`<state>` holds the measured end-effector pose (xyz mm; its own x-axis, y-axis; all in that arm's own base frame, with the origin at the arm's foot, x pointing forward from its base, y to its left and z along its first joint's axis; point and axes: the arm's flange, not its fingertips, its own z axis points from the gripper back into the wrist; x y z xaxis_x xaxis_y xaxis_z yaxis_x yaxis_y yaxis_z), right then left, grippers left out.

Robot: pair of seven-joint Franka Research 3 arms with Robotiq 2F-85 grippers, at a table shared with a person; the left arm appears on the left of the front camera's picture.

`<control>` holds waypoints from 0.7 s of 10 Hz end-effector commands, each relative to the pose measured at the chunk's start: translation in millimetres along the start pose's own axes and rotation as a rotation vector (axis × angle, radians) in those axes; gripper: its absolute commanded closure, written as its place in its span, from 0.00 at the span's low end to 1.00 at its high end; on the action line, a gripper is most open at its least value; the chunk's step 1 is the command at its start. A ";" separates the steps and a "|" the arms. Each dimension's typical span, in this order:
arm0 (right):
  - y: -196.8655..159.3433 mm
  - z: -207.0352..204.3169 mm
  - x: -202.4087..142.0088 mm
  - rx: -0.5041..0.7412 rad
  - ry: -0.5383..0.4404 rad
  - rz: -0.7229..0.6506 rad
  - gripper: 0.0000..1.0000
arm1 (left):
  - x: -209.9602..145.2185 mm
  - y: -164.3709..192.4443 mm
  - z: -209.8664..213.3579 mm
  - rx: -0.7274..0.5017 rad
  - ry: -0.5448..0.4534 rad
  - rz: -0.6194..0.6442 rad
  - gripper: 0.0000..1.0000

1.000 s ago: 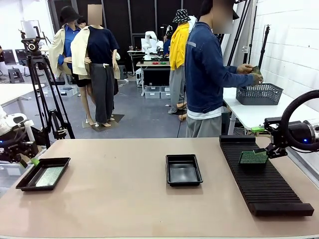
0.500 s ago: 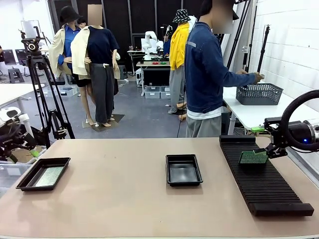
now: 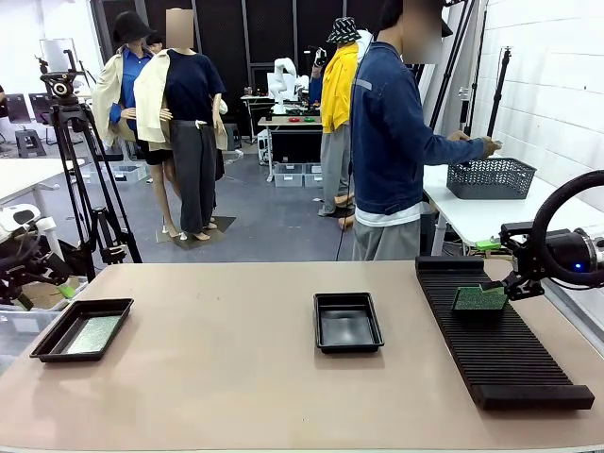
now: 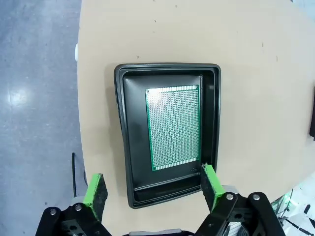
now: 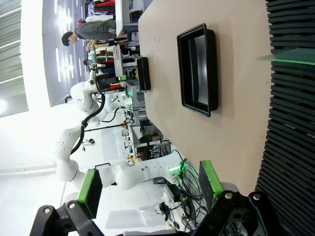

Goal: Inspect and transfer BCBs to ESD trays.
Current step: Pick up the ESD tray and place it on the left side of the table, then pick up the Blank PCB from the PCB Rack and place it in the right ESD tray.

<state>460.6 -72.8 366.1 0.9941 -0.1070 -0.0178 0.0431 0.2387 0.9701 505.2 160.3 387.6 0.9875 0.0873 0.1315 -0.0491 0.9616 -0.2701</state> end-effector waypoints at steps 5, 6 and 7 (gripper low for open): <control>0.2 -0.9 -1.8 -0.004 -0.005 -0.001 0.00 | 0.5 0.8 1.9 0.003 -0.002 0.000 0.00; 0.2 -0.9 -1.8 -0.004 -0.005 -0.001 0.00 | 0.5 0.8 1.9 0.003 -0.002 0.000 0.00; 0.2 -0.9 -1.8 -0.004 -0.005 -0.001 0.00 | 0.5 0.8 1.9 0.003 -0.002 0.000 0.00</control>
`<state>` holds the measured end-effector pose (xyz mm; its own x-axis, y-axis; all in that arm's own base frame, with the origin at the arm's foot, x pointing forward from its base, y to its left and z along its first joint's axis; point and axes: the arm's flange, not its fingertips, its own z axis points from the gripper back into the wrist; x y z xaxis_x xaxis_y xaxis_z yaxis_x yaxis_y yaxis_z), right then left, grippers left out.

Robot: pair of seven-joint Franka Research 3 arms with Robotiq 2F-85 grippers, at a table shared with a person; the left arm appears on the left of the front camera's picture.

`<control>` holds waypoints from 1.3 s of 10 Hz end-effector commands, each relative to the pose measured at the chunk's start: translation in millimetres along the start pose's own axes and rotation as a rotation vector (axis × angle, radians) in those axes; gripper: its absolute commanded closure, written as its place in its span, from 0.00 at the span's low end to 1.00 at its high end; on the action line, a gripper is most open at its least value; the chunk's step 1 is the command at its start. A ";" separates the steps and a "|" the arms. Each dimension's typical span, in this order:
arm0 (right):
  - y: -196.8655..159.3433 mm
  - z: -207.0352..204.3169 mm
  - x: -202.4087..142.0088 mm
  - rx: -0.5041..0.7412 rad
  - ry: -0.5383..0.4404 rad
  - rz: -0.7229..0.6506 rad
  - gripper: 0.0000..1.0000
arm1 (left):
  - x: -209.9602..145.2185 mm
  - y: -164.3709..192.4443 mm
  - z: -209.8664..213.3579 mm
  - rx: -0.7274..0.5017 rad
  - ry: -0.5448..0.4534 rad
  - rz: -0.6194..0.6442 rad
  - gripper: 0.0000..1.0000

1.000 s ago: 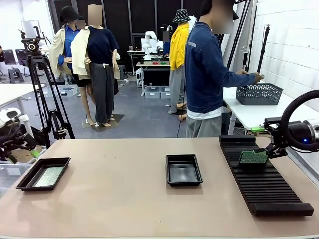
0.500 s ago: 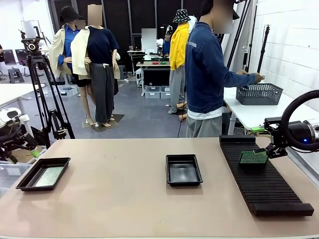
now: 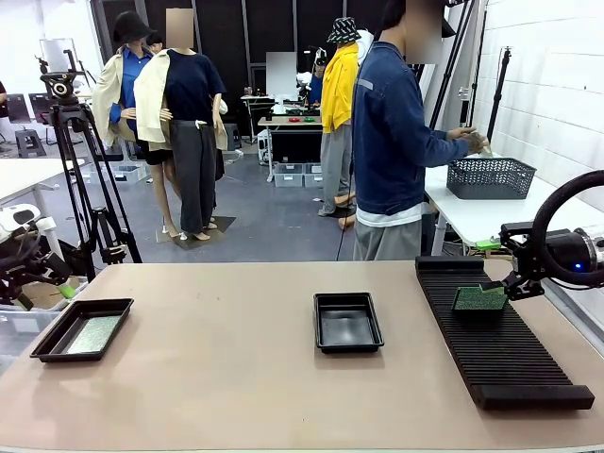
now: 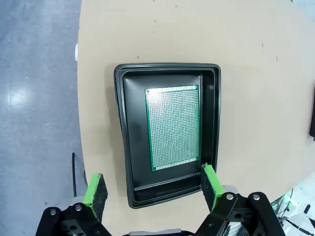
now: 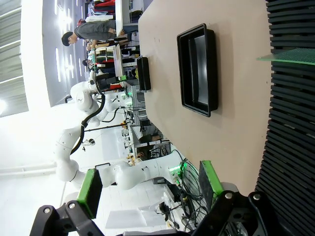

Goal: Inspect and transfer BCBs to ESD trays.
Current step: Pick up the Blank PCB from the PCB Rack and place it in the right ESD tray.

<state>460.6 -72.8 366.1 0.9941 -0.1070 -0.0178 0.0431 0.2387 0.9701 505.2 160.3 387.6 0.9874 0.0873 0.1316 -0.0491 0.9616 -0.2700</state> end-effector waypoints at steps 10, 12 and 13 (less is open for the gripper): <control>0.2 -0.9 -1.8 -0.004 -0.005 -0.001 0.00 | -1.4 24.4 40.8 -0.393 -0.108 -0.032 0.00; 0.2 -0.9 -1.8 -0.004 -0.005 -0.001 0.00 | 2.9 48.9 45.8 -0.635 -0.070 -0.004 0.00; 0.2 -0.9 -1.8 -0.004 -0.005 -0.001 0.00 | 7.0 61.7 45.1 -0.731 -0.038 -0.014 0.00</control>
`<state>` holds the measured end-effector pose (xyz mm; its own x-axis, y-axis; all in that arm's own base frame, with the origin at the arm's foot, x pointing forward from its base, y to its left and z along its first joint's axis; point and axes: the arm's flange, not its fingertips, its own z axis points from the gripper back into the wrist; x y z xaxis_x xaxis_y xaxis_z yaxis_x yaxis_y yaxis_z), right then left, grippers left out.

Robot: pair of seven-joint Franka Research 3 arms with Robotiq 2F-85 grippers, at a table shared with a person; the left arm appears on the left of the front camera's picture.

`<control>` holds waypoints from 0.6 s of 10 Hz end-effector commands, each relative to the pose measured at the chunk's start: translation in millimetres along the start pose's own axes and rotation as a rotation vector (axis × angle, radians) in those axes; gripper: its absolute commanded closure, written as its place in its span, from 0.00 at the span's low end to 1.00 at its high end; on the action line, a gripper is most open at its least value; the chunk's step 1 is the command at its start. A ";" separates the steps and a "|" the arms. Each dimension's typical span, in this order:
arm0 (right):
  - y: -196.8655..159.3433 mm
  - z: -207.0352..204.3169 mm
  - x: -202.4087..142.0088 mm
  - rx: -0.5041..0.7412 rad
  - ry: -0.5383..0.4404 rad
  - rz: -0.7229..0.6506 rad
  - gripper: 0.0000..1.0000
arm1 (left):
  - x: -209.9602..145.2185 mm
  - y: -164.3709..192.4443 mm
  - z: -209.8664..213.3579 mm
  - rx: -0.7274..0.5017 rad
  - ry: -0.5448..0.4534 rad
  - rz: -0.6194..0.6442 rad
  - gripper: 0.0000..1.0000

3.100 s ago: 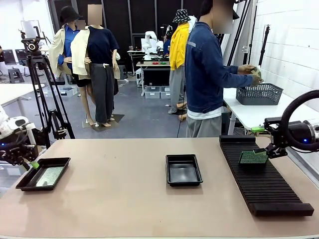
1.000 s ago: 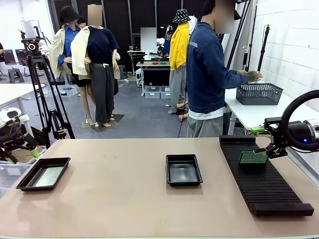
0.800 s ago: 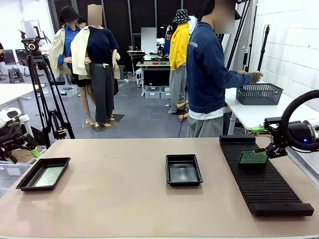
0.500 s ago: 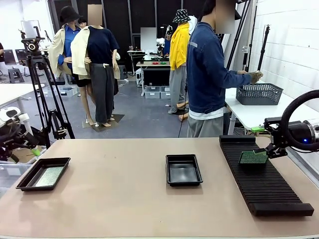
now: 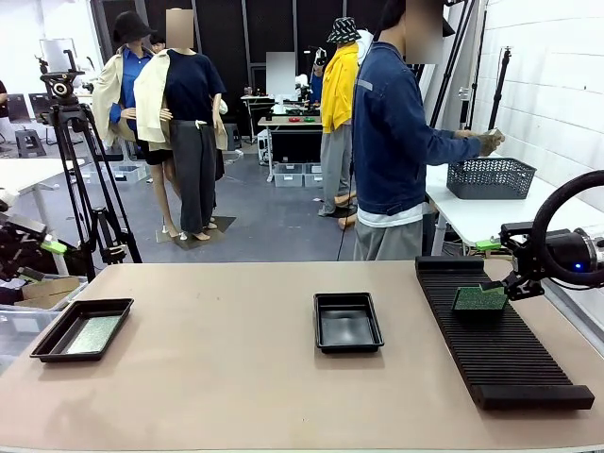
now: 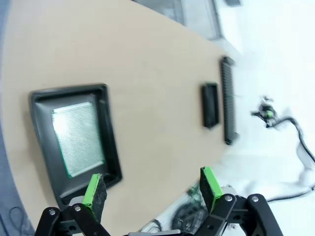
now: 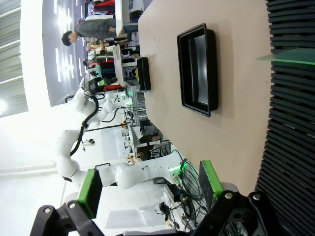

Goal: Inspect and transfer BCBs to ESD trays.
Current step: Pick up the Blank PCB from the PCB Rack and place it in the right ESD tray.

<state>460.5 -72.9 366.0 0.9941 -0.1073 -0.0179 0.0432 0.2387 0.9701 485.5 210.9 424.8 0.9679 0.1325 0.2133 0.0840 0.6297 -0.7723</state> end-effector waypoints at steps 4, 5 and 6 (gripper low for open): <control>0.3 -1.1 -1.8 -0.004 -0.004 -0.001 0.00 | 25.7 51.3 28.2 -0.403 0.134 0.042 0.00; 0.3 -1.1 -1.8 -0.004 -0.004 -0.001 0.00 | 29.4 54.1 31.7 -0.468 0.193 0.041 0.00; 0.3 -1.1 -1.8 -0.004 -0.004 -0.001 0.00 | 32.5 55.0 33.7 -0.494 0.225 0.031 0.00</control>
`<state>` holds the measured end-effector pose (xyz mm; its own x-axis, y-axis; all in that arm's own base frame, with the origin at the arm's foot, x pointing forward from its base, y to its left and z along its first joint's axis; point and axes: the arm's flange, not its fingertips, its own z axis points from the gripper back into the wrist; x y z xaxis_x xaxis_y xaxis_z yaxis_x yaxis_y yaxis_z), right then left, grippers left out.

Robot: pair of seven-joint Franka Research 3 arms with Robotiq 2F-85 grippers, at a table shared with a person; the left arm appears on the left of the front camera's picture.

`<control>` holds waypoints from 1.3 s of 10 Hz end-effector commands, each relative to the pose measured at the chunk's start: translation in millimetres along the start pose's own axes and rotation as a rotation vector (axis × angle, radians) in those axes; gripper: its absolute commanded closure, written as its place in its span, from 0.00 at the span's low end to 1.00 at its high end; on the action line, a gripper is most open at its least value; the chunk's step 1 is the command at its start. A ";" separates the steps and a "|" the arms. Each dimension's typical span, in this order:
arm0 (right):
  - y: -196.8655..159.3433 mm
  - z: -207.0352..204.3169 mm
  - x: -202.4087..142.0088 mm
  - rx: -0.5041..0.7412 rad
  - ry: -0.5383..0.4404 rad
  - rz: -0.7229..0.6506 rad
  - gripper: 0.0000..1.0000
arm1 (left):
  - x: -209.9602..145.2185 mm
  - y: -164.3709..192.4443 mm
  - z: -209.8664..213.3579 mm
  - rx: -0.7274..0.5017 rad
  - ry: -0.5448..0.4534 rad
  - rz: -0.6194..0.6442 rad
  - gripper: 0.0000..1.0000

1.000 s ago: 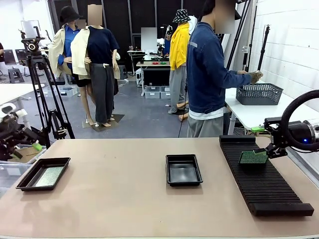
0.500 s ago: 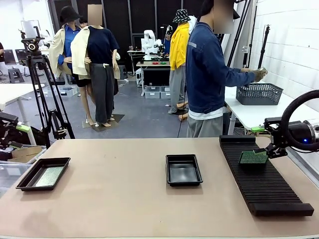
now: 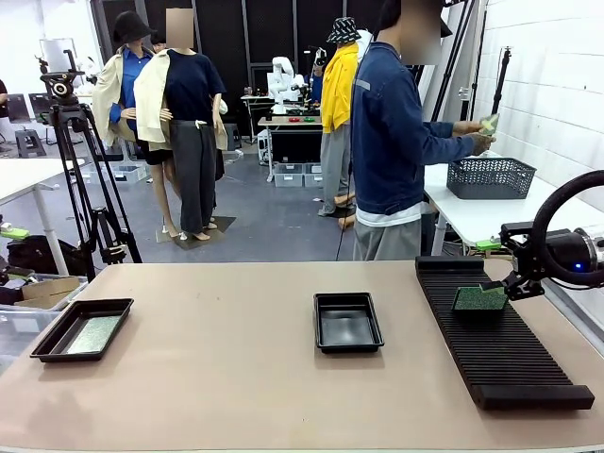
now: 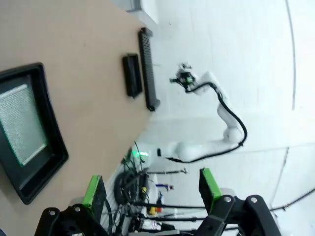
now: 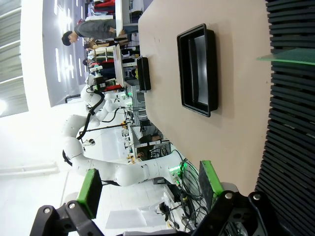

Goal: Inspect and transfer BCBs to ESD trays.
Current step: Pick up the Blank PCB from the PCB Rack and place it in the right ESD tray.

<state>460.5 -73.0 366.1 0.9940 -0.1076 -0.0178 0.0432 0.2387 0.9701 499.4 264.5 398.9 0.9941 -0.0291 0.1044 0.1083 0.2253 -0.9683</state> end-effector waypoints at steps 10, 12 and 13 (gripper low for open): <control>0.2 -1.2 -1.8 -0.004 -0.004 -0.001 0.00 | -39.1 -35.1 -43.2 0.049 0.185 -0.105 0.00; 0.2 -1.2 -1.8 -0.004 -0.004 -0.001 0.00 | -38.1 -32.5 -49.5 0.025 0.192 -0.102 0.00; 0.2 -1.2 -1.8 -0.004 -0.004 -0.001 0.00 | -38.5 -33.6 -51.7 0.017 0.201 -0.109 0.00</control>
<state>460.5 -72.7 366.1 0.9941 -0.1069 -0.0177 0.0429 0.2388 0.9701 462.0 212.3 417.5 0.9632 -0.2333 0.1339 0.1867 0.2213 -0.9572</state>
